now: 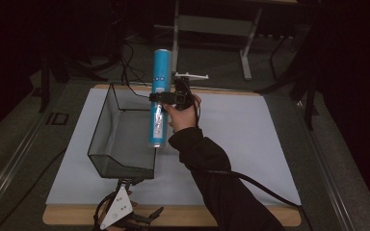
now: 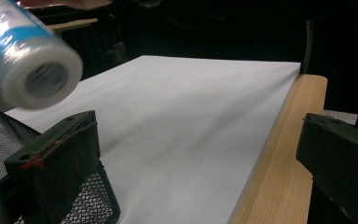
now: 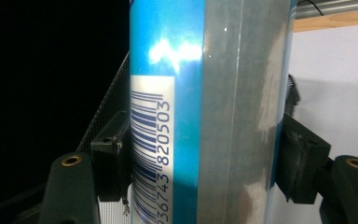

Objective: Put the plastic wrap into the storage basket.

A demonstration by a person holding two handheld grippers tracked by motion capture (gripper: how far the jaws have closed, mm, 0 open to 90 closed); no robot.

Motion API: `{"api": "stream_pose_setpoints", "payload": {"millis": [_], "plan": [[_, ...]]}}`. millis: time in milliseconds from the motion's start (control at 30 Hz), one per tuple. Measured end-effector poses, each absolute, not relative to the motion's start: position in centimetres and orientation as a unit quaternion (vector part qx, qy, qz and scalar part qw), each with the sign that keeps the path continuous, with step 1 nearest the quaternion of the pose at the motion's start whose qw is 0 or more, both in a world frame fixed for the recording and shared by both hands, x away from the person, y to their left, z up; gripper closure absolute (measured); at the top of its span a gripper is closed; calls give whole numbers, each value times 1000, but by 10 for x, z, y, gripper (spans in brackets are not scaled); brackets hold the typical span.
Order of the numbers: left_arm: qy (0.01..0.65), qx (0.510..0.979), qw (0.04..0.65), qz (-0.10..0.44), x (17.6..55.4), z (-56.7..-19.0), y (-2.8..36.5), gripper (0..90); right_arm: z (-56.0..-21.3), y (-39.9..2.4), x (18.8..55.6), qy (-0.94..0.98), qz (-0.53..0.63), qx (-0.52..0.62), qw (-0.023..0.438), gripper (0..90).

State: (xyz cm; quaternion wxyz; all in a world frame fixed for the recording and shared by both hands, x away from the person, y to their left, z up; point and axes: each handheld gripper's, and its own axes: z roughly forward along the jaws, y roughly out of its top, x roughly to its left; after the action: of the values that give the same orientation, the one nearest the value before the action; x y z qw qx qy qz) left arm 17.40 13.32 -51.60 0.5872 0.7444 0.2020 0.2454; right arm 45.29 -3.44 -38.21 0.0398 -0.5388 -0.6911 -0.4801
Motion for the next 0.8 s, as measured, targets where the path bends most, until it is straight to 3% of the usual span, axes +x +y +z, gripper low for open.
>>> {"api": "stream_pose_setpoints", "payload": {"millis": [267,500,800], "plan": [[204,742,588,249,172,-514,134,1,-397,-18,448,-683,-497,-532,49,320],[219,726,575,305,166,-508,133,0,-421,-2,439,-686,-501,-528,26,320],[233,719,584,297,168,-508,138,0,-445,8,434,-689,-487,-535,42,319]]}}
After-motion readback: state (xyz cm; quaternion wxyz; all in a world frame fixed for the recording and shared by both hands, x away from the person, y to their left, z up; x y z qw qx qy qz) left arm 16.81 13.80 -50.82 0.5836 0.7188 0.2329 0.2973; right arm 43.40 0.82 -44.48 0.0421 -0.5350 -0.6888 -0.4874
